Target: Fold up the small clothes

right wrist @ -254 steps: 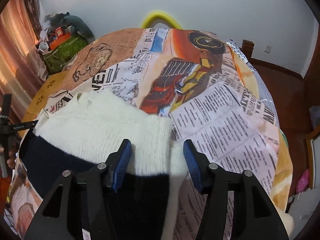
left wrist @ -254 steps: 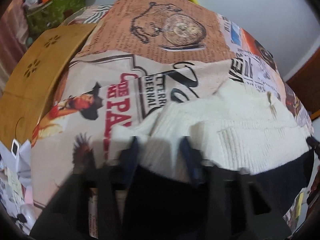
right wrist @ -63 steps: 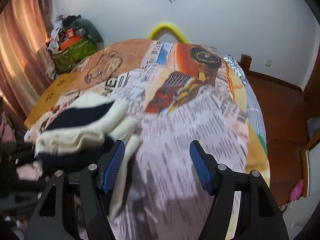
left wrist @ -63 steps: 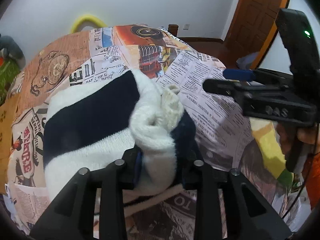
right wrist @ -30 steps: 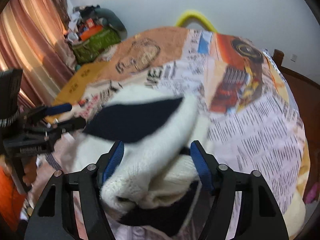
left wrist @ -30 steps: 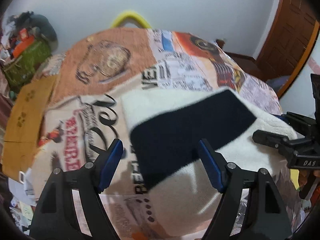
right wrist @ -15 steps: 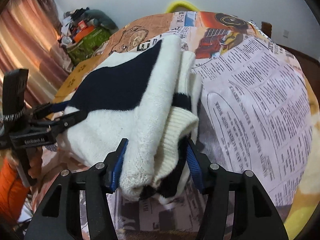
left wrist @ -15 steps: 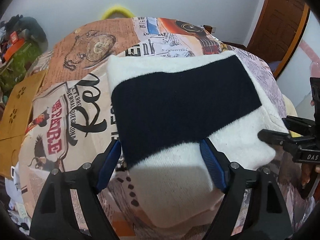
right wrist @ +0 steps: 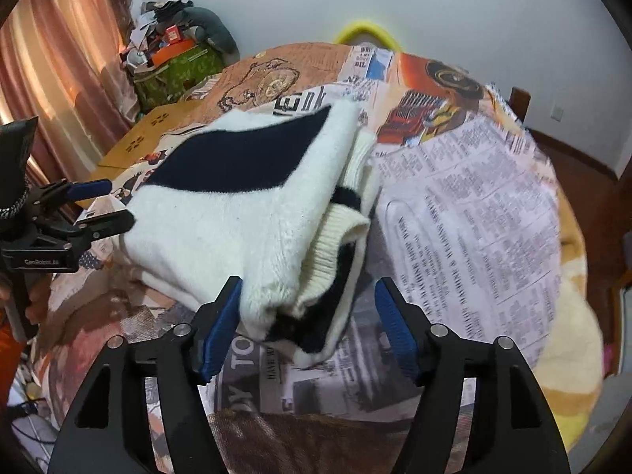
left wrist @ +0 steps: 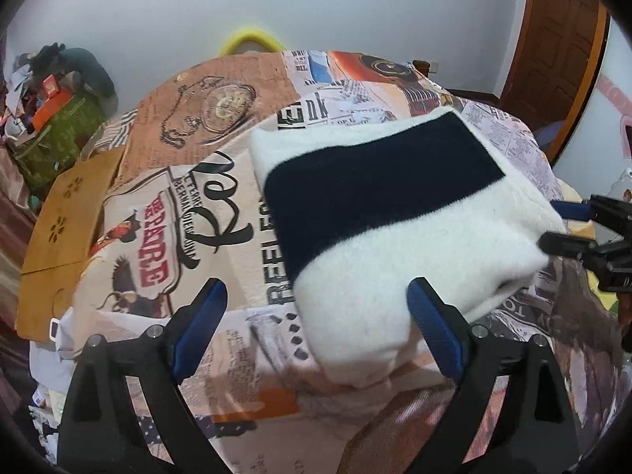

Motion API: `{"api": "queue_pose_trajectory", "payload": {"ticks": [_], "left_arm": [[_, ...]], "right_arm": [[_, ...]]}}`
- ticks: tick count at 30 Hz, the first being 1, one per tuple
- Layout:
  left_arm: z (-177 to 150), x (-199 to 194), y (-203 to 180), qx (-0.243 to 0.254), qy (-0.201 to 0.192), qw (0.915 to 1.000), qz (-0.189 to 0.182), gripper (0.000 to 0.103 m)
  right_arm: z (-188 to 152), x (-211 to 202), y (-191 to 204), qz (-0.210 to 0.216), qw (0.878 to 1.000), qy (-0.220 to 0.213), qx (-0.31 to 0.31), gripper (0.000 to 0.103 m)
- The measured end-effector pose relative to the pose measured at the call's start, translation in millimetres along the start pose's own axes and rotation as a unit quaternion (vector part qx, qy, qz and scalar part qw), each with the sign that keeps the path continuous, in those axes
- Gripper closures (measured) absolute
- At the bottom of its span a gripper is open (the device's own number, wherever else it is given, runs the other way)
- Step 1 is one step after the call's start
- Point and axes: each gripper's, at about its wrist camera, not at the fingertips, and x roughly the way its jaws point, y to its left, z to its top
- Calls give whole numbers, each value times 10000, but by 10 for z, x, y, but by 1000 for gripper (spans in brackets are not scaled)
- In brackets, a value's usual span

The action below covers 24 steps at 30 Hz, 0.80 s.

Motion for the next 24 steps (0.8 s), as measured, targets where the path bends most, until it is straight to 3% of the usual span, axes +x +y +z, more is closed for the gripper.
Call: {"api": "queue_pose_trajectory", "payload": {"ticks": [6,8,10,12,16,20,24], "left_arm": [[154,-239,170,-47,-330,9992,227,9],[275,-249,269,-212,-371,9988,244,7],[388,-180,361,-384,-301,9986,221,5],[482,-49,443,-573,-142,9982,63,5],[581,321,547,-963,424,9940,-292,5],[556,618,517,-1133,864,9879,-621,5],[520,824,472,-1285,1128,9799,-1031,5]], "right_arm": [[242,-212,48,-62,9995,-253,-195,35],[350,-262,67,-62,9990,-397,-203,28],[440,-278,62,-45,9985,-530,-135,21],[513,-243,41,22,9982,-593,-7,21],[574,16,-73,257,9982,-330,429,21],[512,448,-247,379,9950,276,878,21],[433,711,-329,762,9887,608,1140,21]]}}
